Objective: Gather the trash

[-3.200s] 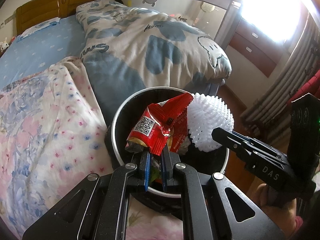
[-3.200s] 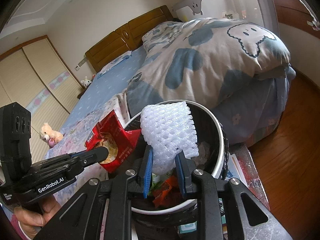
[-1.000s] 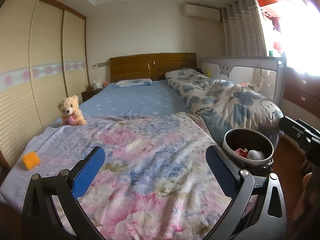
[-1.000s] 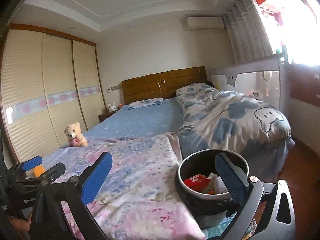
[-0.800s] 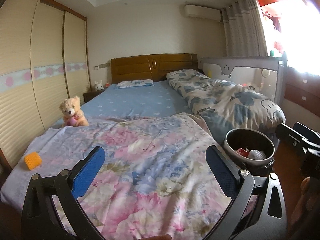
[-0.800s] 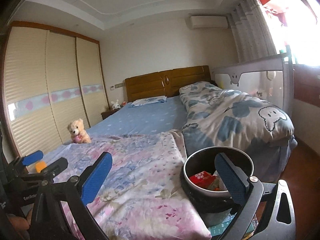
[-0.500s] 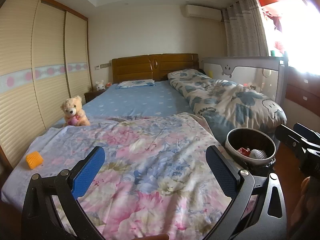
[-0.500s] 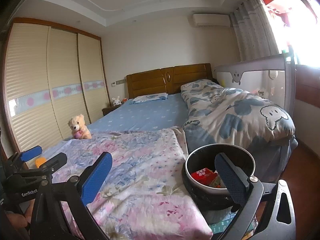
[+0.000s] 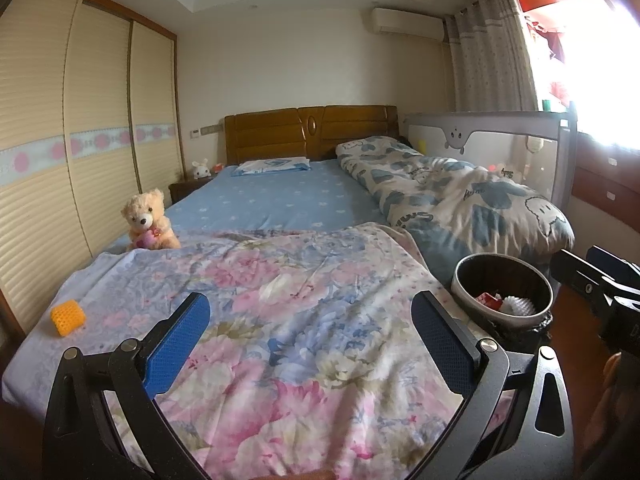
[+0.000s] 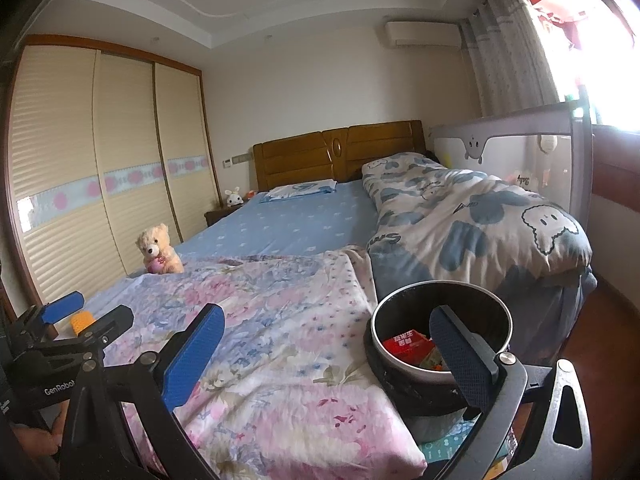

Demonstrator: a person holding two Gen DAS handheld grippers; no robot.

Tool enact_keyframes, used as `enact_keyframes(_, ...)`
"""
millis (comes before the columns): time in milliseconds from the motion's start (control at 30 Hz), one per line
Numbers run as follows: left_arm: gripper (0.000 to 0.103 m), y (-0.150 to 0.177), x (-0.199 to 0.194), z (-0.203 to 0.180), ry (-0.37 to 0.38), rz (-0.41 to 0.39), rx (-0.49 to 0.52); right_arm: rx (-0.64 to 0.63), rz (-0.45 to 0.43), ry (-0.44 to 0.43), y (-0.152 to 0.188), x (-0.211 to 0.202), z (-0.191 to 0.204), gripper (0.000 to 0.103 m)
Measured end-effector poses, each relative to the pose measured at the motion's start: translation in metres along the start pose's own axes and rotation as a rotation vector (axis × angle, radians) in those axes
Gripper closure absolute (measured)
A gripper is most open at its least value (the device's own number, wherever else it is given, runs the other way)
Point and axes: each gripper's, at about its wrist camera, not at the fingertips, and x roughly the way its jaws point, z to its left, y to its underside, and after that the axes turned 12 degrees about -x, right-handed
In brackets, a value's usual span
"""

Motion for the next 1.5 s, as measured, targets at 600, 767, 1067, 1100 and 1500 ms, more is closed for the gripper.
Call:
enact_keyframes(600, 0.000, 0.0009, 0.0042, -0.0006, 0.006, 0.008, -0.002, 0.004, 0.004, -0.010, 0.0013, 0.0025, 0.0015, 0.000)
enact_keyframes(767, 0.000, 0.0027, 0.0046, -0.0006, 0.009, 0.013, -0.002, 0.010, 0.003, -0.016, 0.0013, 0.0025, 0.0021, 0.000)
enact_keyframes(1067, 0.000, 0.0030, 0.0046, -0.0008, 0.009, 0.013, -0.001, 0.009, 0.002, -0.016, 0.0009, 0.0024, 0.0027, 0.000)
enact_keyframes(1100, 0.000, 0.0031, 0.0045, -0.0009, 0.009, 0.014, -0.002, 0.009, 0.002, -0.017, 0.0010, 0.0025, 0.0028, 0.000)
enact_keyframes(1500, 0.000, 0.0040, 0.0047, -0.0013, 0.012, 0.015, -0.001, 0.009, 0.002, -0.017, 0.0007, 0.0020, 0.0028, 0.000)
